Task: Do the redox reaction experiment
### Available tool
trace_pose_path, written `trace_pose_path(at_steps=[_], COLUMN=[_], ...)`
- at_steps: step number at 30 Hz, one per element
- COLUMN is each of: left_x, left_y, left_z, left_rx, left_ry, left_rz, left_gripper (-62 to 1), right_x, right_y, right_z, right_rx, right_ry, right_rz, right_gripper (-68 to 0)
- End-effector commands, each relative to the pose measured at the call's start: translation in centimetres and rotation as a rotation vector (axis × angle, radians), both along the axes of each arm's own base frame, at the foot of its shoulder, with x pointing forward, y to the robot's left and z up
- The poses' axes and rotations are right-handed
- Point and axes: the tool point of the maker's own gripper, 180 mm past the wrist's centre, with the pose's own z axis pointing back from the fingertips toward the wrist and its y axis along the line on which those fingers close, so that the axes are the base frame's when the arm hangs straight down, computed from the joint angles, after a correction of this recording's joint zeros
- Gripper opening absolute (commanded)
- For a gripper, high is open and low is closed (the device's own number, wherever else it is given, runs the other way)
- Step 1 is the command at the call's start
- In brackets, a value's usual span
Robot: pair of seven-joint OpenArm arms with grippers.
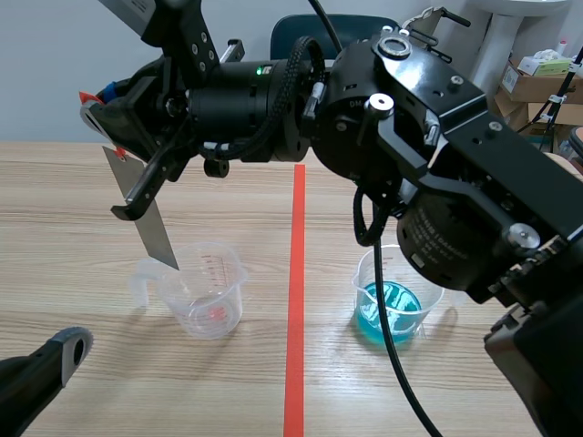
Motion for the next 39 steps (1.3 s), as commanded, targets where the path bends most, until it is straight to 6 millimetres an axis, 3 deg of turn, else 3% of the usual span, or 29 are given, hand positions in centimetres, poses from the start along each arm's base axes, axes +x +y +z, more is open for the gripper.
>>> trace_pose_path(at_steps=[1, 27, 39], left_x=[-0.1, -0.2, -0.2], left_y=[-0.1, -0.1, -0.1], left_z=[-0.1, -0.3, -0.3], left_rx=[-0.005, 0.001, 0.001], left_ry=[0.012, 0.024, 0.024], left_rz=[0.001, 0.001, 0.001], left_gripper=[1.4, 1.4, 1.4], right_x=[-0.1, 0.1, 0.6], right_y=[0.2, 0.1, -0.1], right_z=[0.9, 0.3, -2.2], right_rx=[0.026, -0.018, -0.061], right_ry=[-0.019, -0.046, -0.003], right_rz=[0.010, -0.003, -0.020], right_gripper=[-66.5, -66.5, -66.5])
